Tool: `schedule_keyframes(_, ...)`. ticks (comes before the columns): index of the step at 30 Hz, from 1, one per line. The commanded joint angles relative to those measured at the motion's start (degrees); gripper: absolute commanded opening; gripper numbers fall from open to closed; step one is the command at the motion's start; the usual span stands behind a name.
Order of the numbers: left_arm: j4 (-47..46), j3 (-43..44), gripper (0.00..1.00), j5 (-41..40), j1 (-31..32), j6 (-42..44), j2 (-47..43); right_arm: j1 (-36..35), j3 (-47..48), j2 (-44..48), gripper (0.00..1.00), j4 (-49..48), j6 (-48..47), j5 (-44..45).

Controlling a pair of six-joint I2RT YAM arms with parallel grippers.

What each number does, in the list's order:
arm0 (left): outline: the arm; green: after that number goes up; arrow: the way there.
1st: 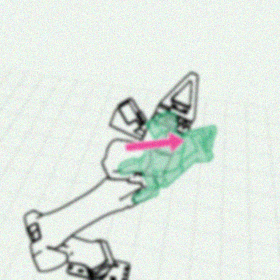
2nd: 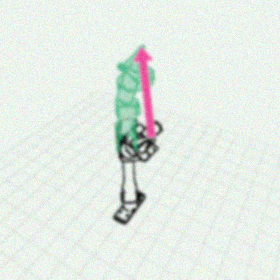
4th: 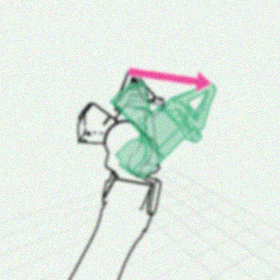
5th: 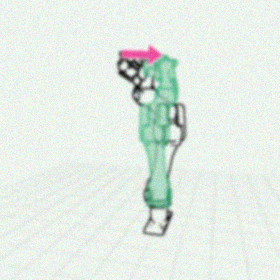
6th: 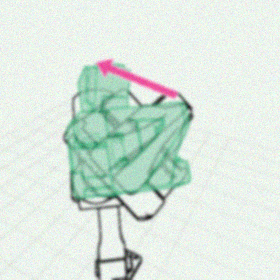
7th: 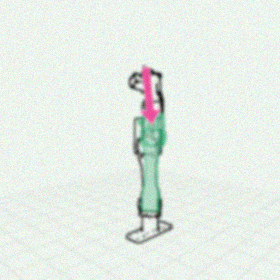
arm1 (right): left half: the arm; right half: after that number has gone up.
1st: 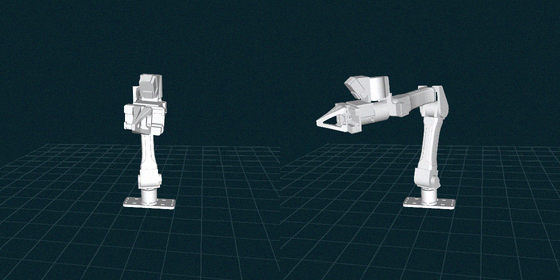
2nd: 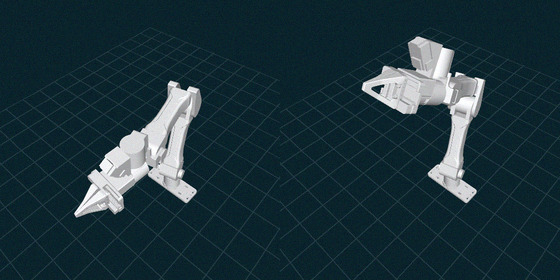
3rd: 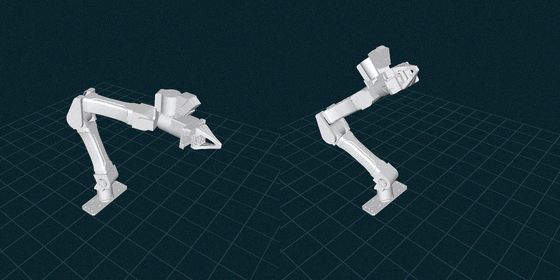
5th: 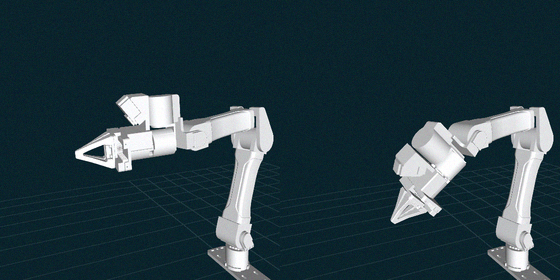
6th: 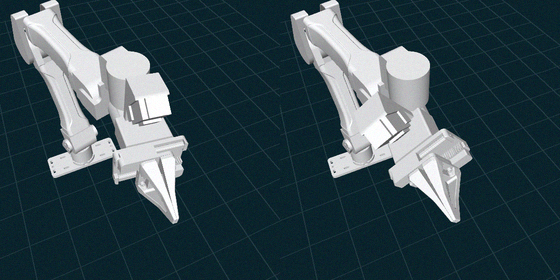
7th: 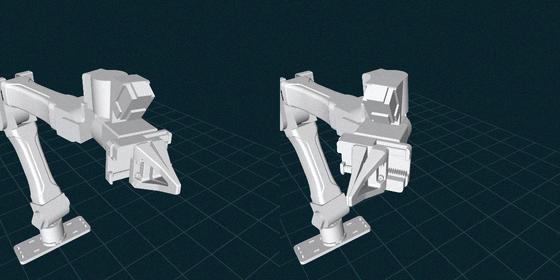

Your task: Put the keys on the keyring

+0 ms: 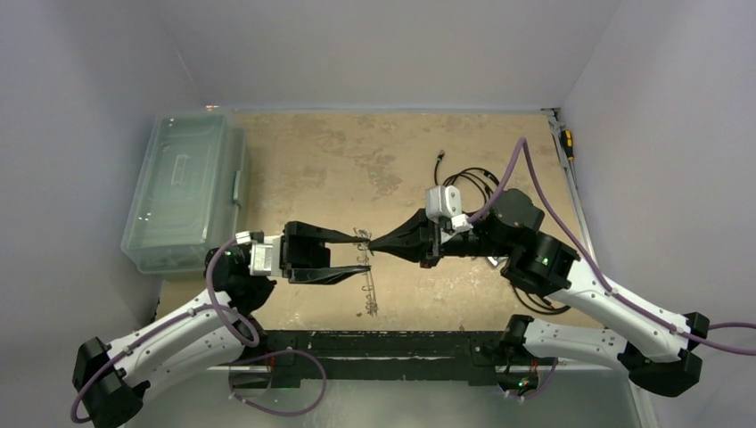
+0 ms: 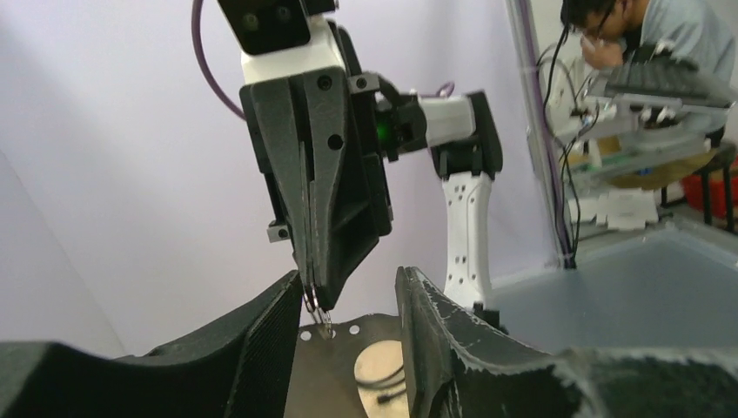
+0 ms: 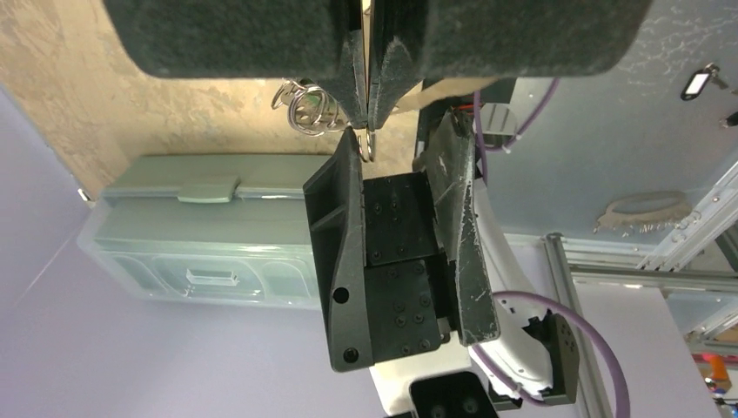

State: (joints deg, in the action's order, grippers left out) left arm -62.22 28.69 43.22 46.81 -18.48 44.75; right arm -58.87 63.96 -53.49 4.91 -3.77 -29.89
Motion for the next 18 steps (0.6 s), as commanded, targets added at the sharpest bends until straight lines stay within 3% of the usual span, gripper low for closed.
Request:
schedule_keyframes(1, 22.21, 6.07, 0.44, 0.19, 0.63, 11.66, -3.20, -0.71, 1.52, 0.73, 0.00, -1.30, -2.05, 2.51)
schedule_keyframes(18, 69.23, 28.35, 0.39, -7.25, 0.64, 29.16, -4.04, -0.72, 2.22, 1.97, 0.00, 2.57, -3.96, 5.70)
